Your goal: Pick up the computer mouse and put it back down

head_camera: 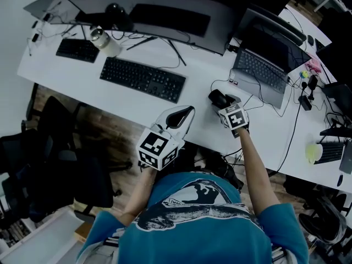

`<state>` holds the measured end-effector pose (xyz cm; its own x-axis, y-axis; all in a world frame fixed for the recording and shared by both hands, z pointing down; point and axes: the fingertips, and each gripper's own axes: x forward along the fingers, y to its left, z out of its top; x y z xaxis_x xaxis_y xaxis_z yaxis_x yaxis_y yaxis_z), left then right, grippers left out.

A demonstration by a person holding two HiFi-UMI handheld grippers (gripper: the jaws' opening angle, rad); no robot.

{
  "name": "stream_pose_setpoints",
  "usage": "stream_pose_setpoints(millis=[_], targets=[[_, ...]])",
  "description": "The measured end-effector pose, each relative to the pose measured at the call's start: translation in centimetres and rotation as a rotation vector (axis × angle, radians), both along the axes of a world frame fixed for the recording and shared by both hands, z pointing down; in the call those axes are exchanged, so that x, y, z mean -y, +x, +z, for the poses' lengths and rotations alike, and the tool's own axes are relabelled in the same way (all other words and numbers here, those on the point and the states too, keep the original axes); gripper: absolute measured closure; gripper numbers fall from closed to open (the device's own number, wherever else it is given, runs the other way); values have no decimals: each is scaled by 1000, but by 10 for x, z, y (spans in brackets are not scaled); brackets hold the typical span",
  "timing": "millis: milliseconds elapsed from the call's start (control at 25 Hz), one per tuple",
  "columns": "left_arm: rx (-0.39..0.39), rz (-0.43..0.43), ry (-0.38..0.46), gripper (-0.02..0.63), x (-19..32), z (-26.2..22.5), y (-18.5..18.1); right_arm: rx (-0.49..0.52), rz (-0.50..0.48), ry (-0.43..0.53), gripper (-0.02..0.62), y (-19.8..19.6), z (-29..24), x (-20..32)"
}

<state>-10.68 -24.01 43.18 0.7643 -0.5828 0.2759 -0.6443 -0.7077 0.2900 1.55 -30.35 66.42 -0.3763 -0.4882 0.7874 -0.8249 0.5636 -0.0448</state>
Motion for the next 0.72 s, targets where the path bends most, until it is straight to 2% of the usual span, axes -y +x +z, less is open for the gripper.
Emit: stream_pose_setpoints(millis=[320, 720], targets=[[1, 13, 0, 594, -2, -1, 6, 115, 56, 132, 290, 5, -61, -5], [-4, 63, 8, 594, -10, -3, 33, 177, 86, 354, 290, 23, -172, -32]])
